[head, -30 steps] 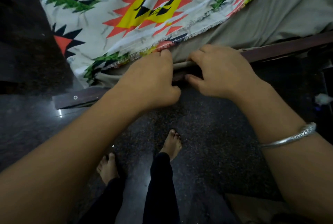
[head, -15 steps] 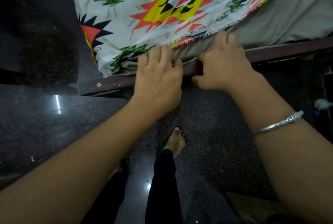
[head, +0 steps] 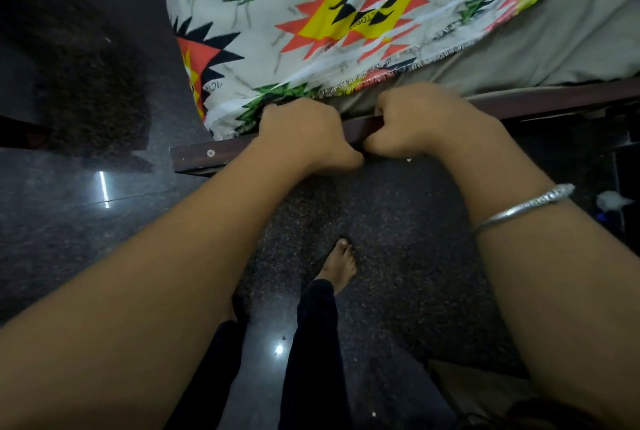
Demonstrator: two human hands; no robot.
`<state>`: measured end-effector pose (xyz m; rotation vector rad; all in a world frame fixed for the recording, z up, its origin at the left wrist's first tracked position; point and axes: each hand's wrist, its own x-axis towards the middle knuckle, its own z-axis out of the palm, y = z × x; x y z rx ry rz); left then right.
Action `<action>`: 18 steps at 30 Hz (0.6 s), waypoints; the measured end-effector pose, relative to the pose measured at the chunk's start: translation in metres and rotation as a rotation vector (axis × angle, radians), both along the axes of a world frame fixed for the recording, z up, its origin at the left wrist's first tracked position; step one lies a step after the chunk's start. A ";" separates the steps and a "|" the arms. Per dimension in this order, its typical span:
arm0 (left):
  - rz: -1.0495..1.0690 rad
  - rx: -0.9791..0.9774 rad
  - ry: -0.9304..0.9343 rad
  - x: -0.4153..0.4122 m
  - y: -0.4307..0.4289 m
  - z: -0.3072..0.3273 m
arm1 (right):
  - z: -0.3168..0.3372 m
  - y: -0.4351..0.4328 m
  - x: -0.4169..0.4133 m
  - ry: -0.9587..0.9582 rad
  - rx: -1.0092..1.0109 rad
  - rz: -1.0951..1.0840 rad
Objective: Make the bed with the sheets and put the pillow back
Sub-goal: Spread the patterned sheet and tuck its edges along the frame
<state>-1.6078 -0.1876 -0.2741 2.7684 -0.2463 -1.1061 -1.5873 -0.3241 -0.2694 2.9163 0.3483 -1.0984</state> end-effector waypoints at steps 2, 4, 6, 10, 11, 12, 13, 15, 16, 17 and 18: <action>-0.014 0.059 0.066 0.005 -0.004 0.001 | -0.005 0.001 0.001 0.074 -0.056 -0.003; -0.026 0.106 0.056 0.007 -0.010 0.002 | -0.010 0.003 -0.001 0.050 -0.087 -0.027; -0.034 0.150 0.029 0.010 -0.017 0.006 | -0.014 0.002 -0.002 -0.004 -0.061 -0.071; -0.086 0.206 -0.084 0.010 -0.023 0.015 | -0.015 -0.029 -0.004 0.017 0.441 -0.326; -0.099 0.223 -0.102 0.007 -0.023 0.017 | -0.012 -0.042 -0.004 -0.022 0.628 -0.484; -0.115 0.246 -0.116 0.005 -0.023 0.019 | -0.013 -0.059 -0.003 -0.121 0.720 -0.596; -0.130 0.274 -0.129 0.004 -0.025 0.021 | -0.014 -0.078 -0.002 -0.232 0.722 -0.657; -0.157 0.314 -0.182 0.005 -0.038 0.031 | -0.016 -0.117 0.001 -0.382 0.616 -0.718; -0.173 0.293 -0.218 0.008 -0.051 0.035 | -0.017 -0.136 0.005 -0.437 0.569 -0.739; -0.194 0.235 -0.250 0.013 -0.067 0.039 | -0.015 -0.151 0.008 -0.475 0.531 -0.764; -0.219 0.150 -0.270 0.018 -0.087 0.043 | -0.016 -0.169 0.013 -0.511 0.492 -0.767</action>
